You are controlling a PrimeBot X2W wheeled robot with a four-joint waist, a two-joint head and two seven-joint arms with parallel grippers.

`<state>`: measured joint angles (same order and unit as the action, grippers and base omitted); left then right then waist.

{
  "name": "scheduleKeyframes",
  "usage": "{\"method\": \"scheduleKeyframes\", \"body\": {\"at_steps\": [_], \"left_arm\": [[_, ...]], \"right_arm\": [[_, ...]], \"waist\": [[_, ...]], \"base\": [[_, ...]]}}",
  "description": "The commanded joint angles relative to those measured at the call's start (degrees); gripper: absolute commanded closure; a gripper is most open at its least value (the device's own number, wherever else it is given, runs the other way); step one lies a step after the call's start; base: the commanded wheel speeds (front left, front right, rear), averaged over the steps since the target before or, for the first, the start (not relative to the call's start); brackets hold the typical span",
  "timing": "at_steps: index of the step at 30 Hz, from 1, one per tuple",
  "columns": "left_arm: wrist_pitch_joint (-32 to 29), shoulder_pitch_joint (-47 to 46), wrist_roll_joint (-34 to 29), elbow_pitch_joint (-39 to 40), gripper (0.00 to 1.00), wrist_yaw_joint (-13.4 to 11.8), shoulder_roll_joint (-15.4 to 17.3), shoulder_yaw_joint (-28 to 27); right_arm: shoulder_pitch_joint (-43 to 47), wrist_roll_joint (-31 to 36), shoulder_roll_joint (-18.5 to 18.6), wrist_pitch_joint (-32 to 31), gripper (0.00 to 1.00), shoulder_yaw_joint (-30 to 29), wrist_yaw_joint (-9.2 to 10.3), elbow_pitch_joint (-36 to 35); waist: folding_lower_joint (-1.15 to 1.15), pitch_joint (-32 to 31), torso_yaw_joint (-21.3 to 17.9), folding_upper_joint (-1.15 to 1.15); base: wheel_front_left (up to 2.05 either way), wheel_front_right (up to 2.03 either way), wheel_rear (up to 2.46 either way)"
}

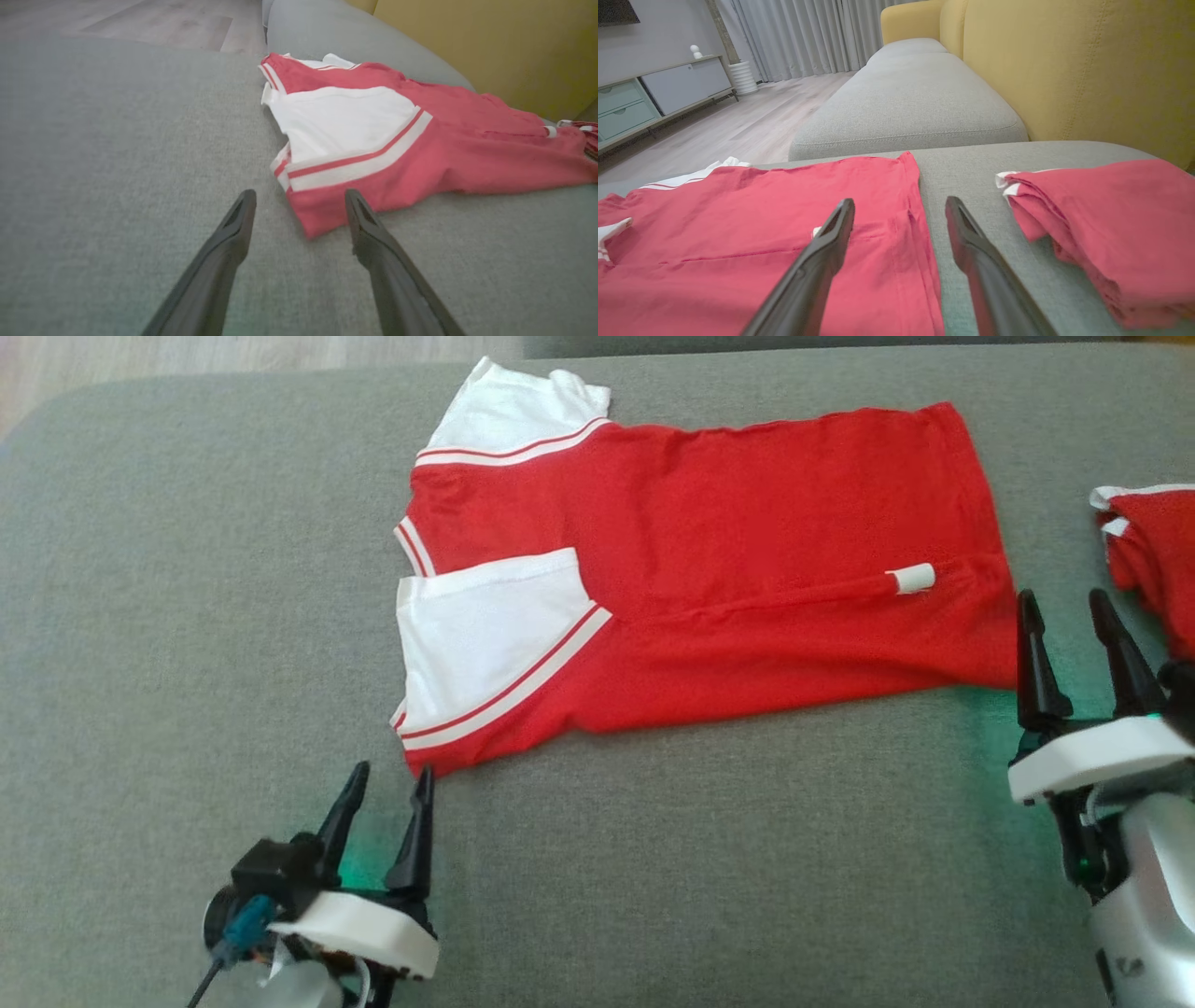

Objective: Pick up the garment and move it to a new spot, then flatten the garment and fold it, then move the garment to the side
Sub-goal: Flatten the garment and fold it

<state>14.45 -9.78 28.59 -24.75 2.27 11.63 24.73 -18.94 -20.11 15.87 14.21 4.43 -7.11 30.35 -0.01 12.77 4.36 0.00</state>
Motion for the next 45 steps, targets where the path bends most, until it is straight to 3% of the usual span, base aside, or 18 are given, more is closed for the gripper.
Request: {"method": "scheduleKeyframes", "body": {"at_steps": [1,6,10,11,12,13,23,24,25,26,35,45], "left_arm": [[0.54,-2.42,0.66,0.86,0.00,-0.59,0.62,-2.75],[-1.62,-3.33,1.48,-3.56,0.00,-1.33,0.02,-2.67],[-3.75,-5.05,1.67,-6.94,0.03,-0.19,-0.13,-1.56],[-3.94,-5.45,1.66,-7.58,0.56,0.06,-0.17,-1.34],[-4.06,-5.82,1.60,-8.20,0.95,0.23,-0.17,-1.14],[-4.16,-6.20,1.51,-8.74,1.00,0.54,-0.16,-0.85],[-2.51,-8.63,0.52,-10.89,1.00,1.91,0.37,0.69],[-2.36,-8.69,0.35,-10.92,1.00,1.97,0.42,0.88],[-2.19,-8.74,0.24,-10.92,1.00,2.01,0.45,1.01],[-2.03,-8.78,0.10,-10.93,1.00,1.97,0.57,1.07],[-0.89,-7.25,-1.90,-8.39,1.00,0.76,2.89,1.70],[-4.16,2.11,-1.61,1.88,1.00,-1.71,7.08,2.27]], "right_arm": [[-0.26,0.12,0.38,0.73,0.00,0.50,-0.37,-2.29],[0.53,1.31,0.12,0.51,0.00,1.17,-0.37,-2.43],[0.08,1.75,-0.23,-0.94,0.00,1.43,-0.37,-1.54],[-0.12,1.59,-0.41,-1.45,0.00,1.30,-0.37,-1.12],[-0.36,1.43,-0.65,-2.28,0.00,1.21,-0.37,-0.55],[-0.62,1.32,-0.89,-3.27,0.00,1.19,-0.37,0.02],[-3.25,1.90,-2.58,-13.62,0.00,-2.39,-0.37,7.59],[-3.41,1.30,-2.93,-14.94,0.07,-2.08,-0.37,8.06],[-3.45,0.39,-3.25,-16.61,0.57,-1.61,-0.37,8.49],[-3.45,-0.19,-3.13,-18.02,1.00,-0.97,-0.37,8.63],[-0.55,-1.79,0.62,-19.34,1.00,0.52,-0.37,4.02],[10.33,-4.29,4.25,-23.26,1.00,-0.63,-0.37,-4.91]], "waist": [[0.01,-0.21,-0.36,0.00],[0.01,0.08,-1.28,0.00],[0.01,0.62,-1.71,0.00],[0.01,0.74,-1.76,0.00],[0.01,0.87,-1.76,0.00],[0.01,0.96,-1.77,0.00],[0.01,0.70,0.20,0.00],[0.01,0.60,0.31,0.00],[0.01,0.47,0.41,0.00],[0.01,0.34,0.51,0.00],[0.01,-1.83,0.52,0.00],[0.01,-5.31,-0.50,0.00]], "base": [[0.00,0.00,0.00],[0.00,0.00,0.00],[0.00,0.00,0.00],[0.00,0.00,0.00],[0.00,0.00,0.00],[0.00,0.00,0.00],[0.00,0.00,0.00],[0.00,0.00,0.00],[0.00,0.00,0.00],[0.00,0.00,0.00],[0.00,0.00,0.00],[0.00,0.00,0.00]]}}
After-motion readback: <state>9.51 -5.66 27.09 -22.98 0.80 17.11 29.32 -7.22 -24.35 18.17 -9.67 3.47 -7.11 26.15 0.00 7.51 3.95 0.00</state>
